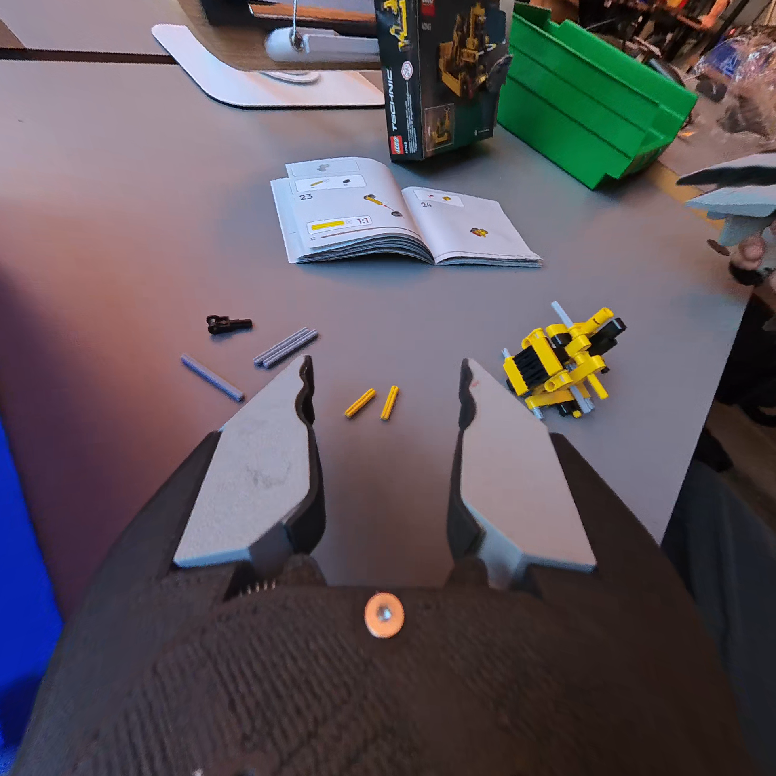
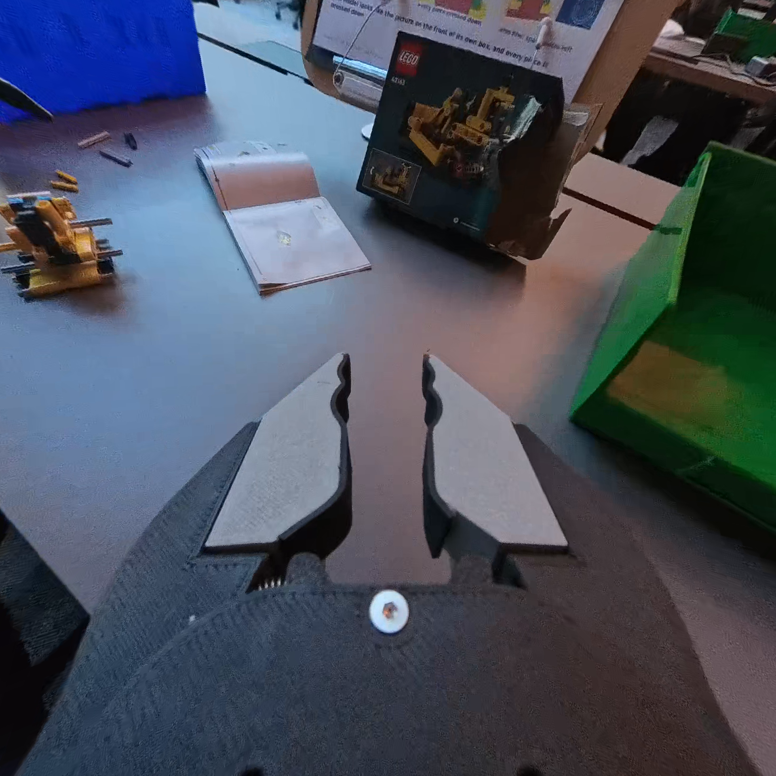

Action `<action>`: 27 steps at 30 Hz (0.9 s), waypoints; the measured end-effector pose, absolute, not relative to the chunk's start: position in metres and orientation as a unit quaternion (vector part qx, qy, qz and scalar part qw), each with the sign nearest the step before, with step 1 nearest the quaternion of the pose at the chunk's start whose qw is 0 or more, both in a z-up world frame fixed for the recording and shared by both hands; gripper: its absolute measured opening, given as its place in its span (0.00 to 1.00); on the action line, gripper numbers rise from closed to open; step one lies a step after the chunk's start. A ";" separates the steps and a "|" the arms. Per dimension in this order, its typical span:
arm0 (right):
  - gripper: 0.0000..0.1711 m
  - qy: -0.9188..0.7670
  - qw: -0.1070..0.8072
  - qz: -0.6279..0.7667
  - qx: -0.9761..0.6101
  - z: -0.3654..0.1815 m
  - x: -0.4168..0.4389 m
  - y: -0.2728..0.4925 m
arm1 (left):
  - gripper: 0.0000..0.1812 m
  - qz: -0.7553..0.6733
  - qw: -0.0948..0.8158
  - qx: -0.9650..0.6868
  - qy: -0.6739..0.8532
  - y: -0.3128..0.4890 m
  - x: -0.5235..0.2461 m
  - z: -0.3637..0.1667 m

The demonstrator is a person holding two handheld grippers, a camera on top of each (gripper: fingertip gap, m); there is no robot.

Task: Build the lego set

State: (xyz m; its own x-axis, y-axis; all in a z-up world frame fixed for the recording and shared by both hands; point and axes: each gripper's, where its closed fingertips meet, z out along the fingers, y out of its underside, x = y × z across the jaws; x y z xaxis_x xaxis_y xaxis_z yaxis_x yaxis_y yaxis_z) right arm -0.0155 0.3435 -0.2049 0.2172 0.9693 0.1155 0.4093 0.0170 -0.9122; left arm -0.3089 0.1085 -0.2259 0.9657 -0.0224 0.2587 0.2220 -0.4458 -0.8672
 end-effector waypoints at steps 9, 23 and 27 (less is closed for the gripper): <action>0.23 -0.580 0.406 0.310 -0.635 -0.239 -0.033 0.360 | 0.35 0.003 0.463 -0.886 -0.025 0.113 -0.310 -0.248; 0.29 -0.607 0.417 0.257 -0.627 -0.248 -0.043 0.362 | 0.36 -0.024 0.489 -0.871 -0.035 0.114 -0.310 -0.239; 0.30 -0.599 0.420 0.254 -0.632 -0.247 -0.043 0.366 | 0.36 -0.053 0.498 -0.864 -0.049 0.113 -0.311 -0.236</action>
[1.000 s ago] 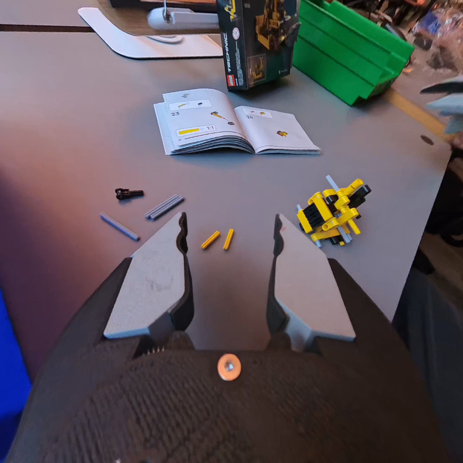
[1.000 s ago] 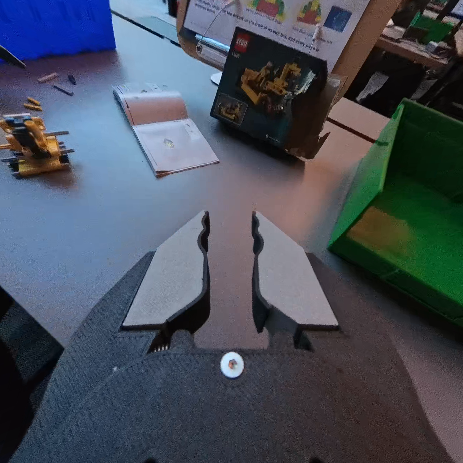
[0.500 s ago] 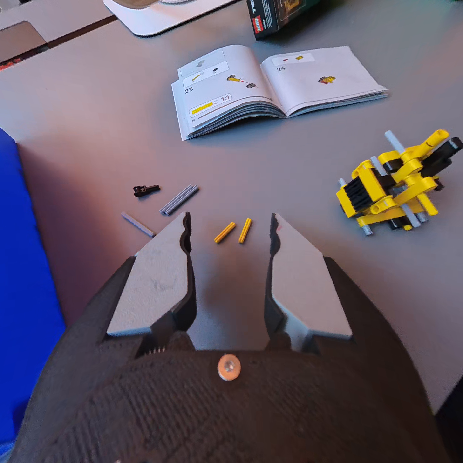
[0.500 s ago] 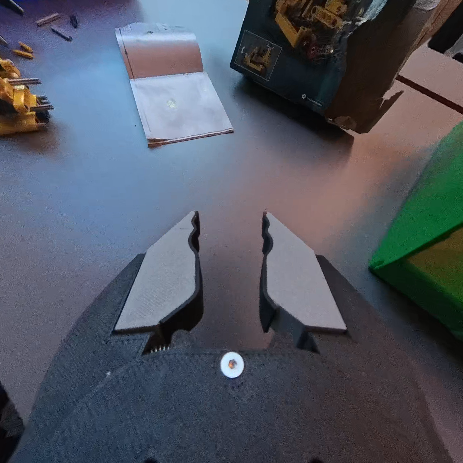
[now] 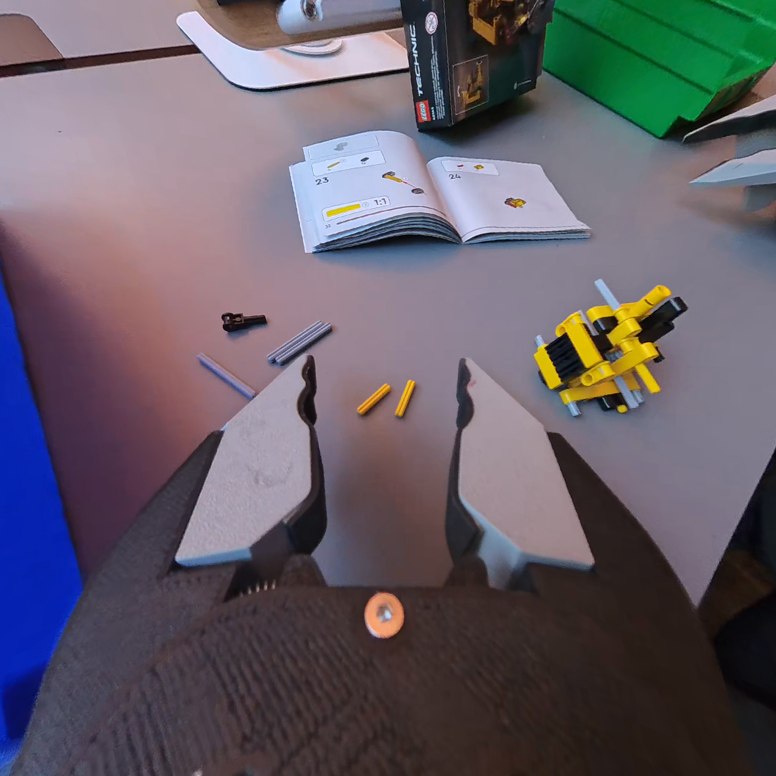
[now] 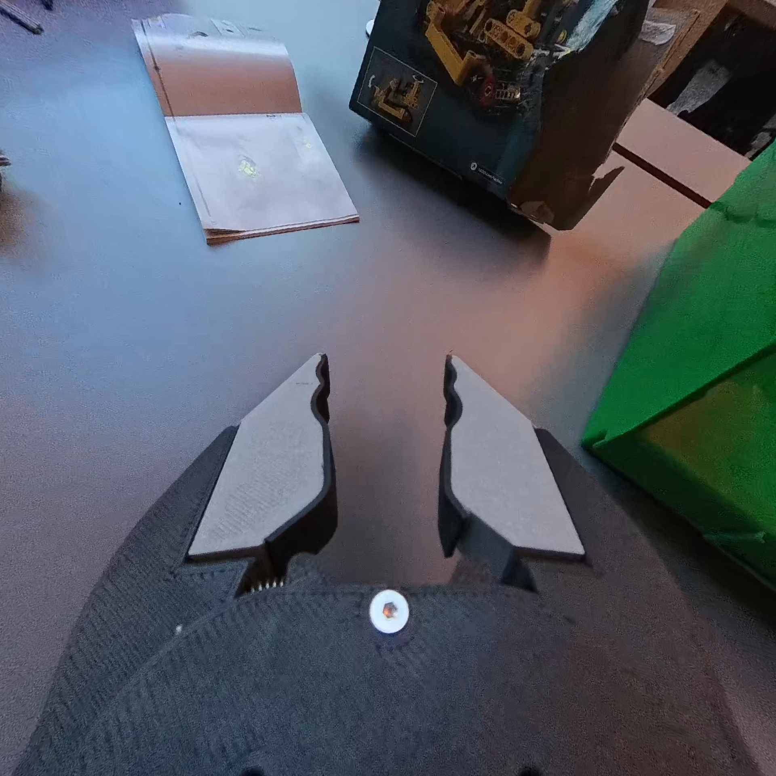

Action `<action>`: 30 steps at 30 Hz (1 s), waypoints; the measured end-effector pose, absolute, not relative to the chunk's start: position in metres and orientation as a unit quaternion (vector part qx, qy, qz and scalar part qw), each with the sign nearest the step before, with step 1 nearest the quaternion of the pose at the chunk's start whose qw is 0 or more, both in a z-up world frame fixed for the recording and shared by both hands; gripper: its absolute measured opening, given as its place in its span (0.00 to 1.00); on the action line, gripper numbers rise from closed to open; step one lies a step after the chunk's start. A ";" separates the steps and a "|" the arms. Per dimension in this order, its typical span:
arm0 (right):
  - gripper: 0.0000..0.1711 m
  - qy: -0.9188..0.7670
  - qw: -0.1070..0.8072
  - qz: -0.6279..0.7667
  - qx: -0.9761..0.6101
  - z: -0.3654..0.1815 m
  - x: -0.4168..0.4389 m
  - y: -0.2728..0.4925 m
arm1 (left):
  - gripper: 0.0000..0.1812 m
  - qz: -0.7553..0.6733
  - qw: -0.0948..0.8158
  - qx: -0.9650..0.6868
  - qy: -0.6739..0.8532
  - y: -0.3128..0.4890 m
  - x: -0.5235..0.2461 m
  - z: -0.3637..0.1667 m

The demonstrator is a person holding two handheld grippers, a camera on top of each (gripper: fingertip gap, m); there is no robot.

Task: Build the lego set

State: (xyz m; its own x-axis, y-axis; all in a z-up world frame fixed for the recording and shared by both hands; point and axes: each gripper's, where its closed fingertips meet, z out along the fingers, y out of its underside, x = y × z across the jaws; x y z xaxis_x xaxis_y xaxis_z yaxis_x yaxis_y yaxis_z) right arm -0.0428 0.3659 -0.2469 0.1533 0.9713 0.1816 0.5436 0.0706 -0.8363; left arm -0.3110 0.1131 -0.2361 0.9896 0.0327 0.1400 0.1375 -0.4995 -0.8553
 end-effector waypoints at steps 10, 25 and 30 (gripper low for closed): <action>0.30 -0.606 0.437 0.241 -0.620 -0.245 -0.044 0.365 | 0.36 -0.035 0.495 -0.867 -0.051 0.113 -0.313 -0.237; 0.27 -0.629 0.464 0.200 -0.591 -0.246 -0.044 0.359 | 0.37 -0.046 0.508 -0.856 -0.082 0.106 -0.319 -0.233; 0.26 -0.617 0.470 0.197 -0.601 -0.244 -0.041 0.363 | 0.36 -0.024 0.495 -0.865 -0.079 0.106 -0.319 -0.238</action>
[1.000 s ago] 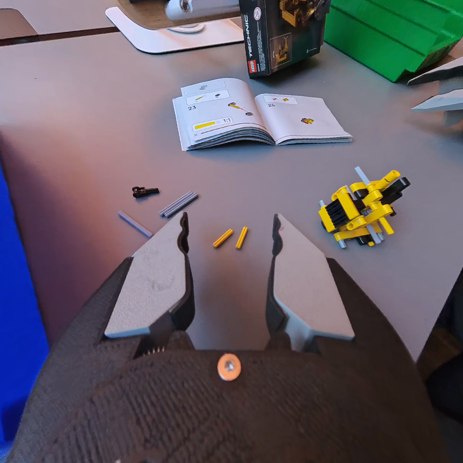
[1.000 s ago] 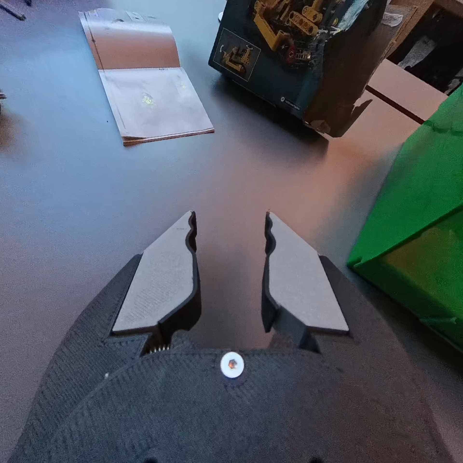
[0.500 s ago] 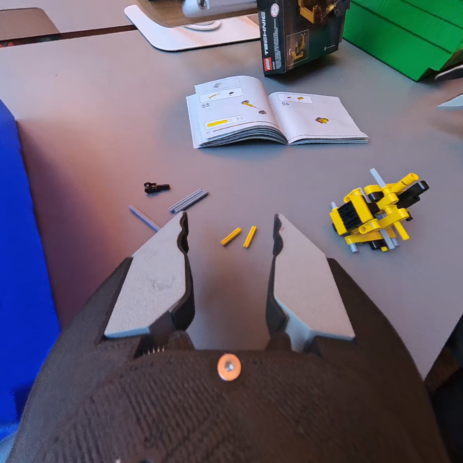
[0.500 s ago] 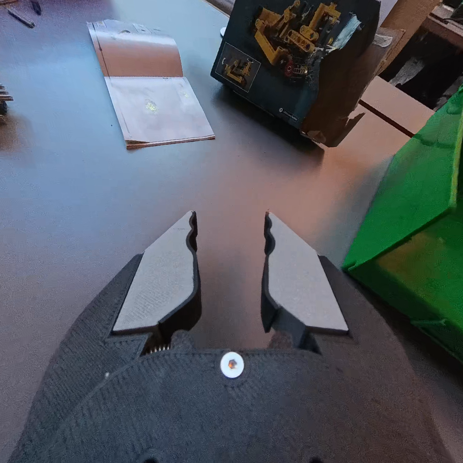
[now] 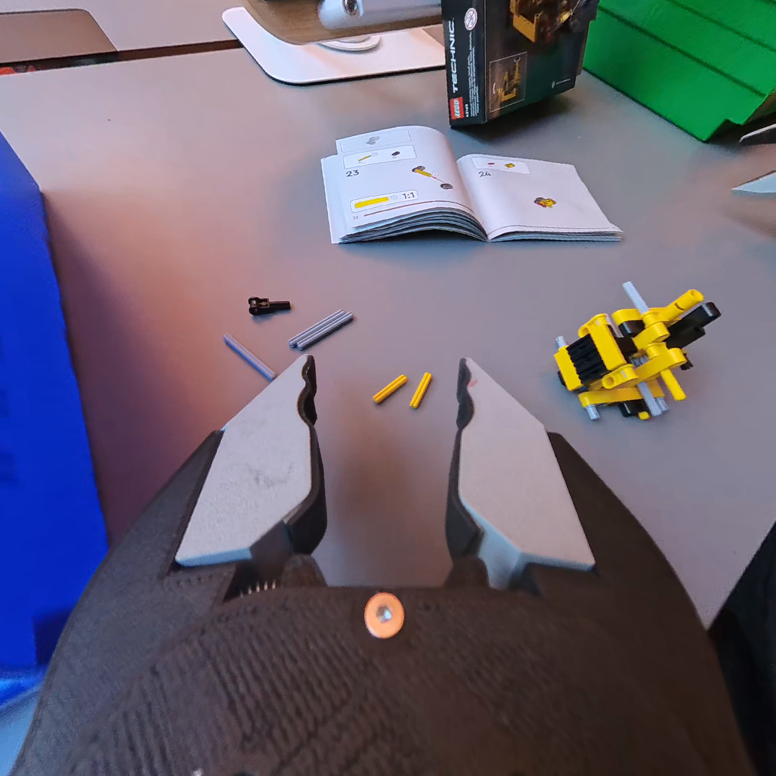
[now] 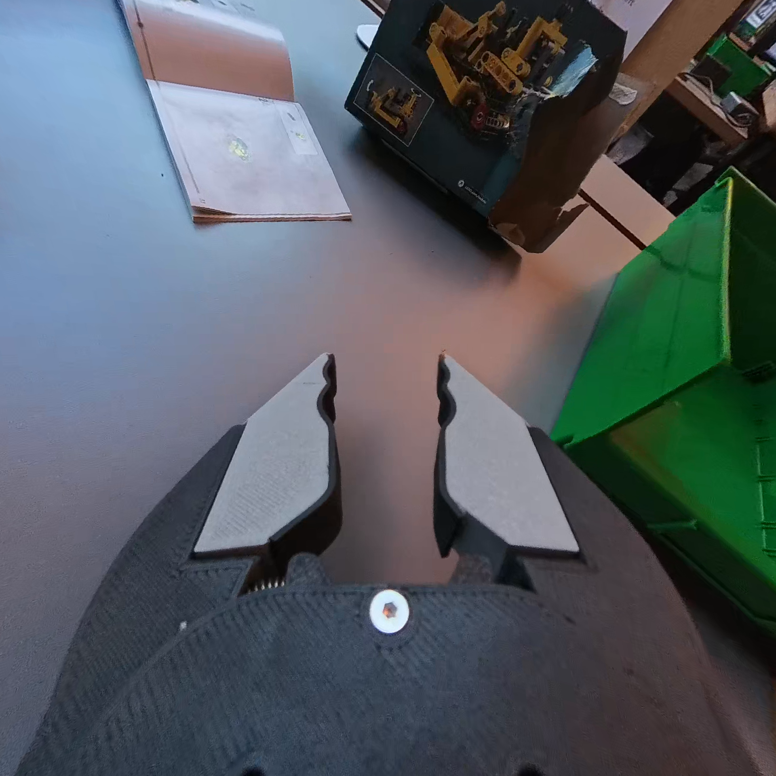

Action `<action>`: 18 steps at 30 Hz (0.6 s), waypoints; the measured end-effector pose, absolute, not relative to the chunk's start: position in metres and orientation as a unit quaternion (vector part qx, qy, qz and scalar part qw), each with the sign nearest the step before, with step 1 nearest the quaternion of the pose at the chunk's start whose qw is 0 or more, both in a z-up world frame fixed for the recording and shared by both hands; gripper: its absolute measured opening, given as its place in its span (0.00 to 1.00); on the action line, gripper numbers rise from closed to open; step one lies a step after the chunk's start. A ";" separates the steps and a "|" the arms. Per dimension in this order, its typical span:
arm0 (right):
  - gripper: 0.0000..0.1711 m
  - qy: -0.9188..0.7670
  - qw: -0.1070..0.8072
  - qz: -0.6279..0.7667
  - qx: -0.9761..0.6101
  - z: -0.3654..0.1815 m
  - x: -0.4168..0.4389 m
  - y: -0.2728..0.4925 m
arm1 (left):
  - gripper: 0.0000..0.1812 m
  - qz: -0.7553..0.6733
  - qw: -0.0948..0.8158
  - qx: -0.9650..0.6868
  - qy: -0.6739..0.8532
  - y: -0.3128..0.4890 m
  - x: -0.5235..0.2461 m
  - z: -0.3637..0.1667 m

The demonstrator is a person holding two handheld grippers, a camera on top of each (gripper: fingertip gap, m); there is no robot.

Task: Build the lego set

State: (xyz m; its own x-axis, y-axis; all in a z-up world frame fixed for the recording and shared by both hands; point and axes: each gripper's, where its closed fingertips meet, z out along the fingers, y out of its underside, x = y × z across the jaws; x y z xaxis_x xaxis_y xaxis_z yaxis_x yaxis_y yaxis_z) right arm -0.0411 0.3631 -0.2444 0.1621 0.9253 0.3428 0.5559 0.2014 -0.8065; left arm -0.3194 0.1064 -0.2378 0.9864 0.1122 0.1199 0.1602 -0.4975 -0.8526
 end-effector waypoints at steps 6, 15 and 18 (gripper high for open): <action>0.27 -0.596 0.470 0.208 -0.616 -0.241 -0.039 0.369 | 0.36 -0.024 0.504 -0.858 -0.097 0.104 -0.324 -0.235; 0.27 -0.599 0.471 0.205 -0.614 -0.242 -0.039 0.369 | 0.36 -0.029 0.513 -0.845 -0.148 0.100 -0.344 -0.233; 0.28 -0.583 0.477 0.211 -0.623 -0.238 -0.037 0.374 | 0.36 -0.021 0.512 -0.846 -0.145 0.100 -0.344 -0.233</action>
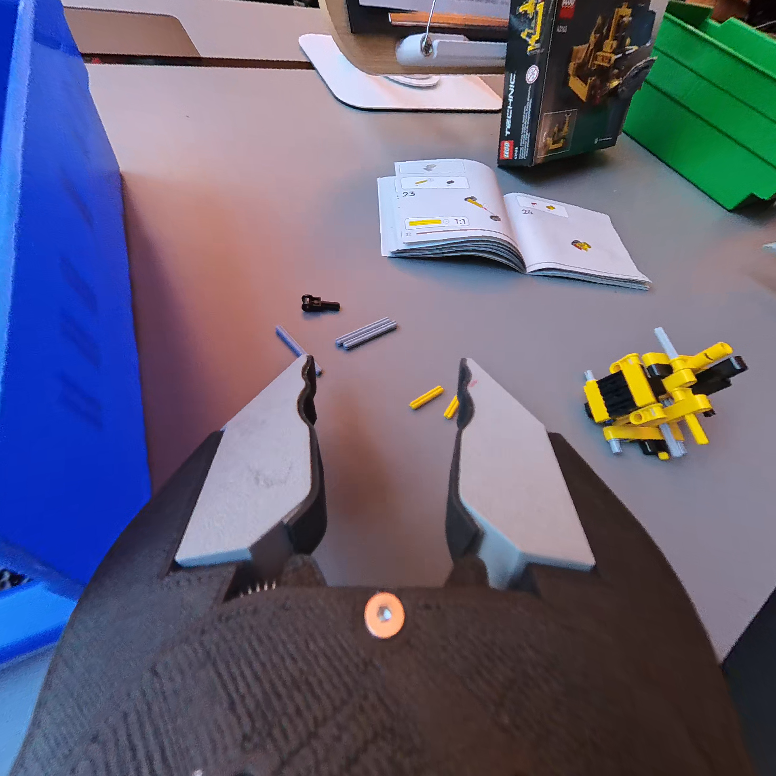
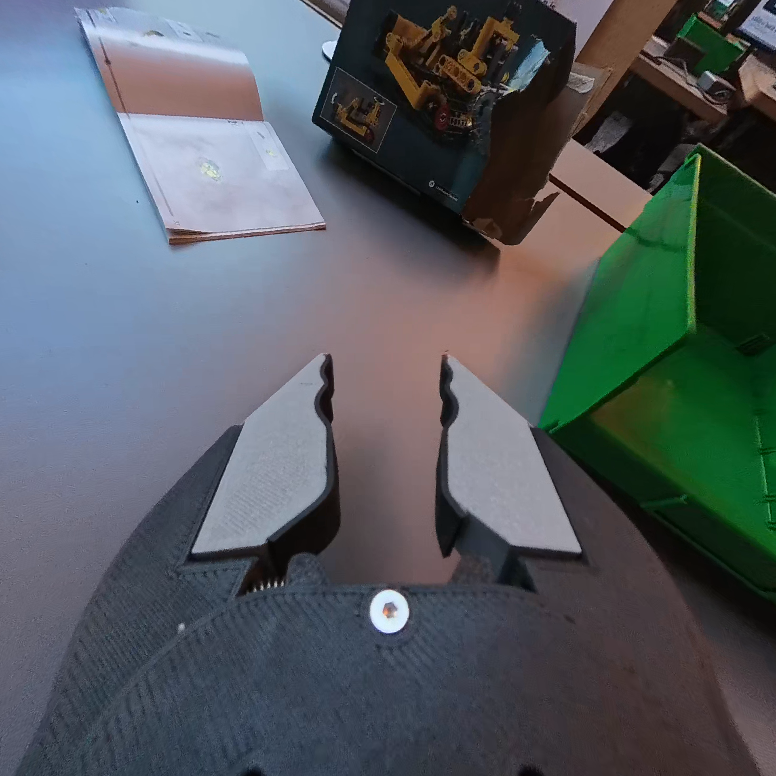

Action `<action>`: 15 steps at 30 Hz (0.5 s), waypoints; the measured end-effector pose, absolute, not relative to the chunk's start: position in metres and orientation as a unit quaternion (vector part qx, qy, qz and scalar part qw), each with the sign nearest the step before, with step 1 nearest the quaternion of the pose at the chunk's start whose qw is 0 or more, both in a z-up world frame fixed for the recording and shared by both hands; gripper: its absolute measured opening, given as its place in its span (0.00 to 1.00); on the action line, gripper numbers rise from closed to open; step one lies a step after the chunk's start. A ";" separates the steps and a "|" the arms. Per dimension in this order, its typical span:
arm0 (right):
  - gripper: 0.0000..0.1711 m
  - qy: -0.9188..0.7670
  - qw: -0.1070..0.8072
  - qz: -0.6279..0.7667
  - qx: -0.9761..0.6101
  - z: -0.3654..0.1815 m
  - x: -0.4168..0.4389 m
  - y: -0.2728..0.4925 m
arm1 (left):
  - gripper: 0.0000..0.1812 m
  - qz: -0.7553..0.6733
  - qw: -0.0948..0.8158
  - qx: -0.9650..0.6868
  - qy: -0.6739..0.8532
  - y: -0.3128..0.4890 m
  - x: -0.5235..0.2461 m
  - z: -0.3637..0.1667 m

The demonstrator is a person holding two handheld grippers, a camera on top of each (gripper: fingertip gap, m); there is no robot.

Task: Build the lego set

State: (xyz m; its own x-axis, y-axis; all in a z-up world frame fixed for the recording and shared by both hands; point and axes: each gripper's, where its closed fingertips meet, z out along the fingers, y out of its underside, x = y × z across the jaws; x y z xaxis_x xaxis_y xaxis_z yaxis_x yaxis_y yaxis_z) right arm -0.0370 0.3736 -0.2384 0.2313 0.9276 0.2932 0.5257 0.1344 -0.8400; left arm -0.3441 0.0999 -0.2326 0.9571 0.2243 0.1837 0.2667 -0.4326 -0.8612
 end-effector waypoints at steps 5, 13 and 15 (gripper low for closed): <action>0.28 -0.600 0.483 0.184 -0.610 -0.242 -0.038 0.370 | 0.36 0.000 0.520 -0.845 -0.128 0.100 -0.339 -0.229; 0.27 -0.645 0.495 0.109 -0.572 -0.253 -0.042 0.362 | 0.37 -0.033 0.522 -0.847 -0.099 0.106 -0.321 -0.229; 0.26 -0.650 0.493 0.108 -0.568 -0.254 -0.043 0.360 | 0.37 -0.058 0.525 -0.845 -0.086 0.107 -0.313 -0.227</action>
State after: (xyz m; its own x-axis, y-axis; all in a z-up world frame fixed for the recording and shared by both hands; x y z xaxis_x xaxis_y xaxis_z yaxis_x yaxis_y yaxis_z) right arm -0.0427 0.3601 -0.2541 0.1319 0.8444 0.5191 0.6323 0.3317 -0.7002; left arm -0.3132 0.1074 -0.2273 0.9787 0.0842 0.1873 0.2053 -0.4331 -0.8777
